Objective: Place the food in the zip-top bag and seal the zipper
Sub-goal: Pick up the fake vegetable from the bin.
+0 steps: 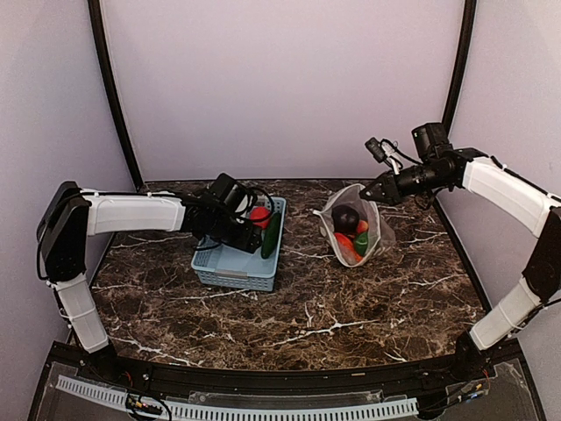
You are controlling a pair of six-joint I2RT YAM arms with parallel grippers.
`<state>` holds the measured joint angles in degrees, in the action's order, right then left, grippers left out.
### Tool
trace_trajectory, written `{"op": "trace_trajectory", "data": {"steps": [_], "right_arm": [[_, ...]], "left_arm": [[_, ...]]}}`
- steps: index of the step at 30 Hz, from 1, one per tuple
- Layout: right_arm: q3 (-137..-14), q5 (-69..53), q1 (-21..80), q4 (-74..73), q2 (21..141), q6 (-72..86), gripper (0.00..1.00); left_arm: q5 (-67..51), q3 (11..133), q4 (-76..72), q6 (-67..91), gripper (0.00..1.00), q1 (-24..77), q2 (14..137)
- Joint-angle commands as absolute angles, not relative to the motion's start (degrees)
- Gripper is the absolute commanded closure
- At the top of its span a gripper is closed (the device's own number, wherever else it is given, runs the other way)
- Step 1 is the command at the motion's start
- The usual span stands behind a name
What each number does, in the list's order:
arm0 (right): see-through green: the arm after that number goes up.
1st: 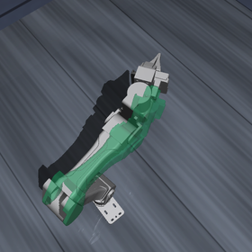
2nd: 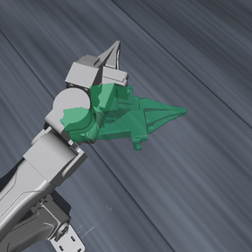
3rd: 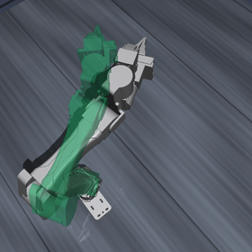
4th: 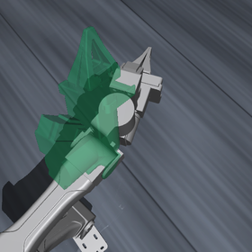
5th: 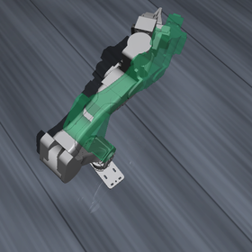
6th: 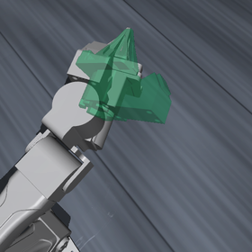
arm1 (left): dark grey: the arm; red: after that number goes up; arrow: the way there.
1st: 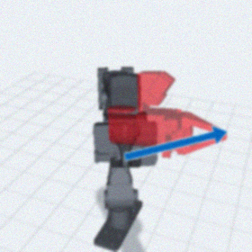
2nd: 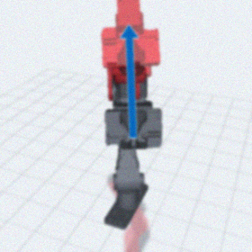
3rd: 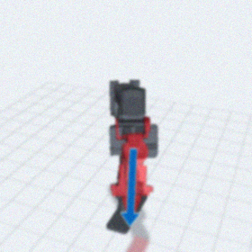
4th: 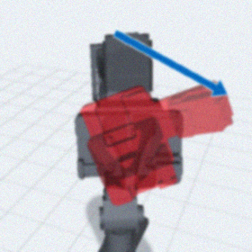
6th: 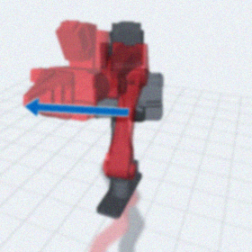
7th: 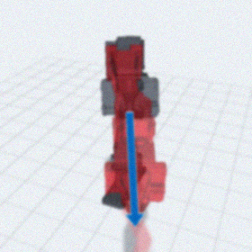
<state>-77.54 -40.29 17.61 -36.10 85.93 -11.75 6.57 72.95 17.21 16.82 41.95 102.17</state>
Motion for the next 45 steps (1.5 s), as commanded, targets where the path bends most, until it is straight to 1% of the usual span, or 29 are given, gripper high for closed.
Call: {"op": "trace_trajectory", "data": {"steps": [1, 6, 12, 25, 28, 35, 41, 45], "right_arm": [[-76.4, -42.2, 17.6, -33.2, 84.6, -12.0, 1.00], [-75.2, -42.5, 17.6, -32.8, 84.3, -12.1, 1.00], [-74.5, -42.4, 17.6, -32.3, 84.2, -12.1, 1.00], [-73.6, -42.5, 17.6, -31.8, 84.5, -12.0, 1.00], [-73.5, -42.4, 17.6, -31.8, 84.4, -12.0, 1.00], [-73.3, -42.2, 17.6, -31.7, 84.5, -12.0, 1.00], [-73.1, -42.2, 17.6, -31.7, 84.7, -12.0, 1.00], [-73.0, -41.9, 17.6, -31.7, 84.8, -12.1, 1.00]], "left_arm": [[2.3, 76.3, 19.4, 17.2, 0.27, 41.0, 105.4], [1.2, 79.5, 19.2, 17.9, 0.28, 40.8, 110.3], [-1.6, 81.4, 16.5, 18.9, 0.34, 40.5, 113.3], [-2.7, 86.5, 15.9, 18.8, 0.37, 39.2, 120.5], [-2.5, 87.2, 15.4, 18.8, 0.41, 38.9, 121.3], [-2.3, 87.2, 15.2, 18.7, 0.56, 38.9, 121.6], [-1.8, 86.5, 16.4, 18.1, 0.64, 38.9, 119.4], [-1.4, 85.0, 17.5, 17.9, 0.70, 38.9, 115.8]]}}
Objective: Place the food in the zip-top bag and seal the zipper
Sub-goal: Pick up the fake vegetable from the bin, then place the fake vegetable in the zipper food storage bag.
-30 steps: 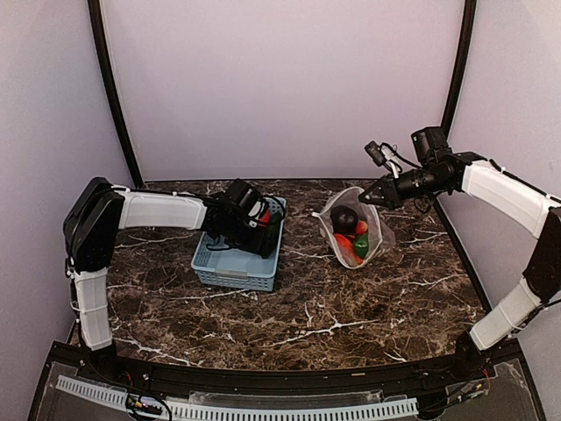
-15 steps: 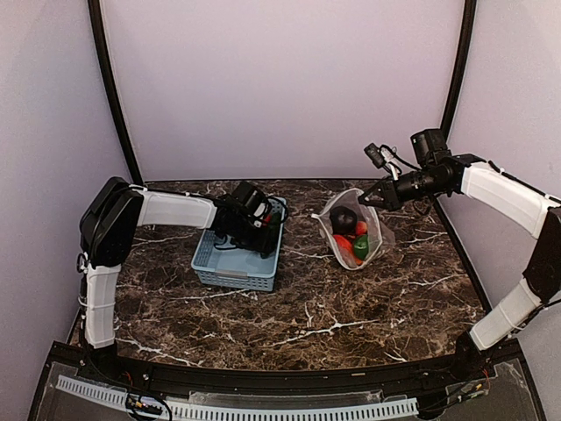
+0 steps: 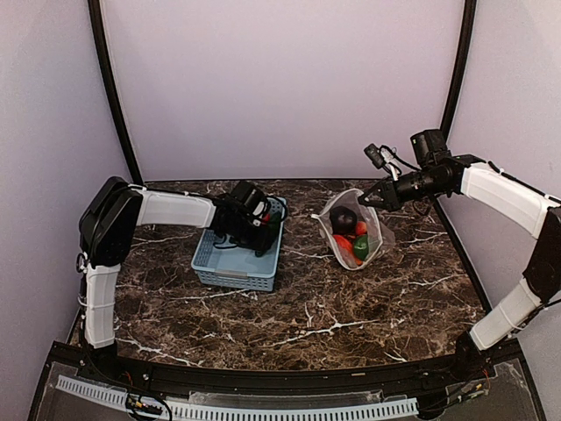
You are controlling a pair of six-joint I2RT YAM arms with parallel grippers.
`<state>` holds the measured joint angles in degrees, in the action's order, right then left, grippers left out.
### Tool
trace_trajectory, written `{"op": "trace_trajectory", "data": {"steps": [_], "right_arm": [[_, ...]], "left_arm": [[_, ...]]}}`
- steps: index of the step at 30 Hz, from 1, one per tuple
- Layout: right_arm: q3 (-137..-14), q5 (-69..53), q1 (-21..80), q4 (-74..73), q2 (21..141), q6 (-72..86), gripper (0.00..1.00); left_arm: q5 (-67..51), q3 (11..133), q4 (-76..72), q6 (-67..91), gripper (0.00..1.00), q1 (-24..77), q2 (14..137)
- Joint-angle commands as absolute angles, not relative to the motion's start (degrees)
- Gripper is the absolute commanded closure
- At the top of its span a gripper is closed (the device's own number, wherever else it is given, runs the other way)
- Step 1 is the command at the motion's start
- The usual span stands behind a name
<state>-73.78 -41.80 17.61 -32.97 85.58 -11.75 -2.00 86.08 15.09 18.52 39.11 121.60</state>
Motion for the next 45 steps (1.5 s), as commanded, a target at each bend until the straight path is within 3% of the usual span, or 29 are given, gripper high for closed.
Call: {"op": "trace_trajectory", "data": {"steps": [1, 13, 18, 23, 33, 45], "right_arm": [[-73.0, -42.0, 17.6, -31.6, 84.8, -12.1, 1.00], [-72.6, -41.9, 17.6, -31.3, 85.2, -12.4, 1.00], [-72.5, -41.8, 17.6, -31.3, 85.2, -12.4, 1.00], [-72.6, -42.1, 17.6, -31.1, 85.2, -12.2, 1.00], [-72.4, -41.7, 17.6, -31.1, 85.0, -12.3, 1.00], [-71.9, -41.8, 17.6, -30.9, 84.2, -12.6, 1.00]], "left_arm": [[-1.3, 84.2, 17.9, 17.8, 0.72, 38.9, 114.1], [-5.0, 79.3, 24.6, 20.5, 0.75, 38.9, 96.9], [-19.9, 79.7, 22.2, 22.1, 0.75, 39.6, 91.9], [-32.3, 85.2, 23.9, 23.6, 0.77, 43.7, 93.4], [-41.5, 96.0, 26.2, 29.3, 0.81, 50.8, 103.1], [-43.1, 98.8, 33.7, 28.3, 0.83, 52.0, 110.2]]}}
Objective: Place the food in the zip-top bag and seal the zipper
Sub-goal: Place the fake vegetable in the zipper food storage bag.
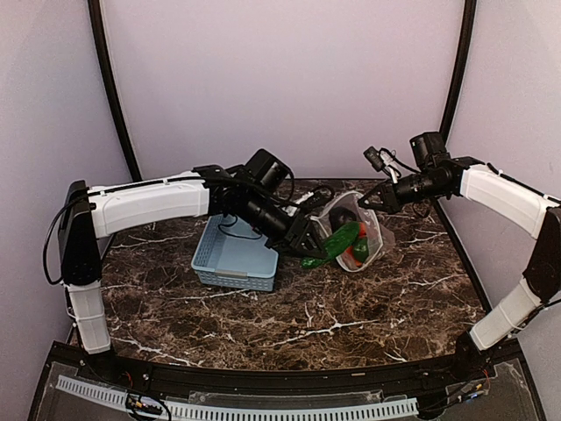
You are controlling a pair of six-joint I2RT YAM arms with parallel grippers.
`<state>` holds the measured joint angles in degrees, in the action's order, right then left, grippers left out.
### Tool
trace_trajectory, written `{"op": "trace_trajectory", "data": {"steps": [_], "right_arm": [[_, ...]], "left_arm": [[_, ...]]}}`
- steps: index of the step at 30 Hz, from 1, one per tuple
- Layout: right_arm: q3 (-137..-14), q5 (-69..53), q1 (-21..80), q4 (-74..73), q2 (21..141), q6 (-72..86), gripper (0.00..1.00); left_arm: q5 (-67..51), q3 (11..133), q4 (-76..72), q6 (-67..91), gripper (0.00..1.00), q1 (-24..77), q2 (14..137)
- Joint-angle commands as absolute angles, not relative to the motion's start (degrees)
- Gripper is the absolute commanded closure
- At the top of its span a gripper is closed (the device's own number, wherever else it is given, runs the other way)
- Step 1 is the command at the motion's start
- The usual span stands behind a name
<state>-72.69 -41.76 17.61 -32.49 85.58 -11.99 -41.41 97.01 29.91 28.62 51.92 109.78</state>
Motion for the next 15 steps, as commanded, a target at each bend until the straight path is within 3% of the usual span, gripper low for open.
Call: {"op": "trace_trajectory", "data": {"steps": [1, 15], "right_arm": [[-71.9, -42.1, 17.6, -30.9, 84.1, -12.7, 1.00], [-72.5, -48.5, 17.9, -32.8, 83.2, -13.8, 1.00]], "left_arm": [[-42.4, 99.0, 34.1, 28.2, 0.83, 52.0, 110.9], [-36.1, 101.8, 12.5, 48.9, 0.87, 52.0, 120.2]]}}
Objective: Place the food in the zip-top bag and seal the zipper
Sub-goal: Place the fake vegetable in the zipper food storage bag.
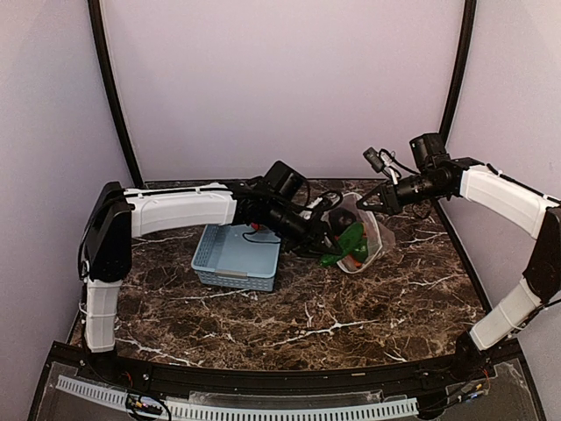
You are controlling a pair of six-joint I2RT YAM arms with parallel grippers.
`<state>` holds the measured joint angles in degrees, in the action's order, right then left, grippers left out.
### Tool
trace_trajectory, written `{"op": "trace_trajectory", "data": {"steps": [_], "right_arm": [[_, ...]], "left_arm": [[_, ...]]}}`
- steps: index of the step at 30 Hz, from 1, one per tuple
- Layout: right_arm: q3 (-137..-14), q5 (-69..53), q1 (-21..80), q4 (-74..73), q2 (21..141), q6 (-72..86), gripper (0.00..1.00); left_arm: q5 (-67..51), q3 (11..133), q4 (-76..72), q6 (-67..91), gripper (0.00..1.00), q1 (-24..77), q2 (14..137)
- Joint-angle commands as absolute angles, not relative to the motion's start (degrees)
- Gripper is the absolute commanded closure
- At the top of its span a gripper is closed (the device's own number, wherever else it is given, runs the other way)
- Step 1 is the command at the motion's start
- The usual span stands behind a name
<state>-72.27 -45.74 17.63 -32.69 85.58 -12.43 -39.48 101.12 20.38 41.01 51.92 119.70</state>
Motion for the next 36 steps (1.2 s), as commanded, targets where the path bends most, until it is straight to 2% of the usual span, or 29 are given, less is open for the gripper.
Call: {"op": "trace_trajectory", "data": {"steps": [1, 7, 12, 17, 24, 26, 31, 36], "right_arm": [[-72.3, -48.7, 18.0, -32.8, 82.9, -14.0, 1.00], [-71.8, -49.6, 18.4, -32.7, 83.0, -14.1, 1.00], [-71.7, -50.6, 18.8, -32.6, 82.8, -14.1, 1.00], [-71.6, -51.1, 19.5, -32.8, 83.0, -14.4, 1.00], [-71.6, -51.1, 20.5, -32.9, 83.5, -14.7, 1.00], [-71.6, -50.9, 20.5, -33.0, 83.7, -14.7, 1.00], [-72.1, -49.4, 20.6, -33.2, 83.3, -14.4, 1.00], [-72.2, -48.1, 20.5, -32.9, 82.3, -14.1, 1.00]], "left_arm": [[-34.7, 101.9, 11.7, 50.5, 0.87, 52.0, 120.8], [-31.4, 103.5, 1.7, 58.3, 0.87, 52.0, 124.0], [-30.3, 107.9, 0.6, 60.9, 0.88, 52.0, 128.7], [-30.1, 109.2, -6.9, 68.8, 0.88, 52.0, 132.6], [-23.9, 110.0, -8.9, 71.5, 0.84, 52.2, 134.1], [-22.2, 110.2, -8.7, 71.7, 0.80, 52.4, 134.1], [-21.1, 110.3, -8.1, 71.8, 0.53, 52.6, 133.7], [-20.3, 110.1, -6.2, 68.4, 0.39, 53.3, 131.1]]}}
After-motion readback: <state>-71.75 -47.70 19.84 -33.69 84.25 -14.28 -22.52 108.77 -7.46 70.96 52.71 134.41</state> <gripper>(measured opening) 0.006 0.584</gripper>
